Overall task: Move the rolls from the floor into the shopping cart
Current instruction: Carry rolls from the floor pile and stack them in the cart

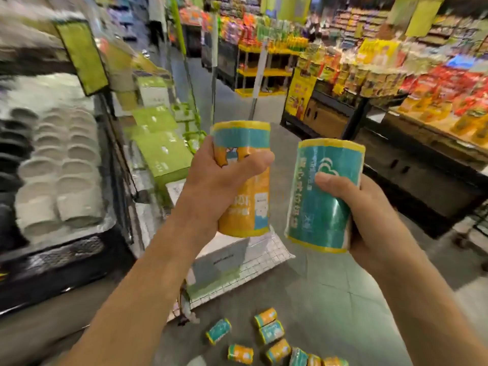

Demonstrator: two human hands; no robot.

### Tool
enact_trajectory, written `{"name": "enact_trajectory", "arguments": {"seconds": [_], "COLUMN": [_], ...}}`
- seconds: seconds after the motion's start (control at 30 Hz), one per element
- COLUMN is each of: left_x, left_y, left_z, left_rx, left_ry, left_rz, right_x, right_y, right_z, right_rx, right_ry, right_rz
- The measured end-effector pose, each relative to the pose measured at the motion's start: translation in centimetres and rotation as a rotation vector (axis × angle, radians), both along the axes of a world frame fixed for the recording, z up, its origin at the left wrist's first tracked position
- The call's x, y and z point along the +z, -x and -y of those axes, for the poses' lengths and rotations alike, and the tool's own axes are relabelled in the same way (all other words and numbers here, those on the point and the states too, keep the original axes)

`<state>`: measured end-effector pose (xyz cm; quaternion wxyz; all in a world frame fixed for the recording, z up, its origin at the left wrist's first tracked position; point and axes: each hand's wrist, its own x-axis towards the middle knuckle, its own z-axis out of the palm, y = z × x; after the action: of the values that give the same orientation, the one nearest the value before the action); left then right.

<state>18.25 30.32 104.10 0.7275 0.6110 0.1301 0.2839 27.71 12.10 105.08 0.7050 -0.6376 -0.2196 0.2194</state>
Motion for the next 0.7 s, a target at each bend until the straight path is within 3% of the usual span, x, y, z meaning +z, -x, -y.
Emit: {"name": "enact_trajectory", "arguments": {"seconds": [0.3, 0.47, 0.7], "left_x": [1.4, 2.9, 3.9], "left_y": [16.3, 26.5, 41.3], "left_z": [2.7, 4.0, 5.9], "left_rx": [0.57, 0.922, 1.207], "left_ry": [0.075, 0.068, 0.016], "left_rz": [-0.077, -0.115, -0.109], "right_x": [-0.4, 0.5, 1.7], "right_y": [7.8, 17.1, 31.6], "right_z": [-6.5, -10.2, -14.1], "right_rx": [0.563, 0.866, 1.13], "right_ry": [-0.049, -0.086, -0.101], "right_rz": [-0.063, -0.043, -0.006]}}
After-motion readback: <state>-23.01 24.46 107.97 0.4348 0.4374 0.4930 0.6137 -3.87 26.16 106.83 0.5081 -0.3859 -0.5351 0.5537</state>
